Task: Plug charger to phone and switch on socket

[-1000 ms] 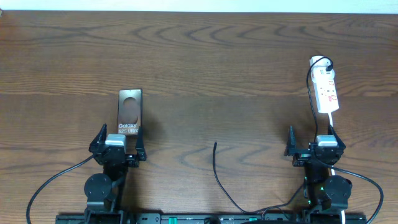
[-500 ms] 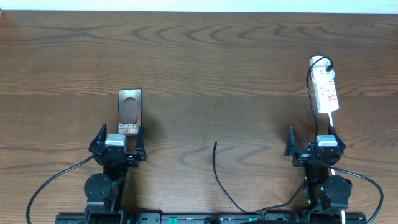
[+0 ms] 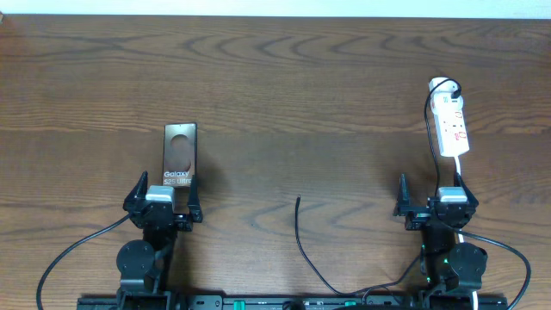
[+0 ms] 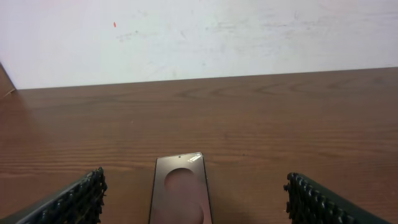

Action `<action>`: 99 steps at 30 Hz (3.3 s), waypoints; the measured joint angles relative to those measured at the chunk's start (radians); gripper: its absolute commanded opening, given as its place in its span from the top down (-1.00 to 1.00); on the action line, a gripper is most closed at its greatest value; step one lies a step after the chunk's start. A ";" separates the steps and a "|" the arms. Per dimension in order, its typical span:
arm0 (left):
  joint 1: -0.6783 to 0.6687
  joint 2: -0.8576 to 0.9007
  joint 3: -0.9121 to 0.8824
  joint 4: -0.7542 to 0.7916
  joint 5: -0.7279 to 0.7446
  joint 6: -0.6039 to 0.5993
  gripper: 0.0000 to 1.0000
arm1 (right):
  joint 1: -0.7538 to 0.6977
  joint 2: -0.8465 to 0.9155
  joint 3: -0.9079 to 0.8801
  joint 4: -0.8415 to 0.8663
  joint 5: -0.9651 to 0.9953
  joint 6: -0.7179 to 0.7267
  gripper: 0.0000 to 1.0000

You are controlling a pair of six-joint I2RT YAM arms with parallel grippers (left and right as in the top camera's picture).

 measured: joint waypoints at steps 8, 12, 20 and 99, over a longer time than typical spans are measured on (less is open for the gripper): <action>0.000 0.000 0.000 0.000 0.000 0.000 -0.81 | 0.000 0.000 0.000 0.000 0.000 0.000 -0.99; 0.000 0.000 0.000 0.000 0.000 0.000 -0.81 | 0.000 0.000 0.000 0.000 0.000 0.000 -0.99; 0.000 0.000 0.000 0.000 0.000 0.000 -0.82 | 0.000 0.000 0.000 0.000 0.000 0.000 -0.98; -0.001 1.812 2.082 -1.461 -0.035 -0.014 -0.89 | 0.001 0.003 0.000 0.000 0.001 0.000 -0.99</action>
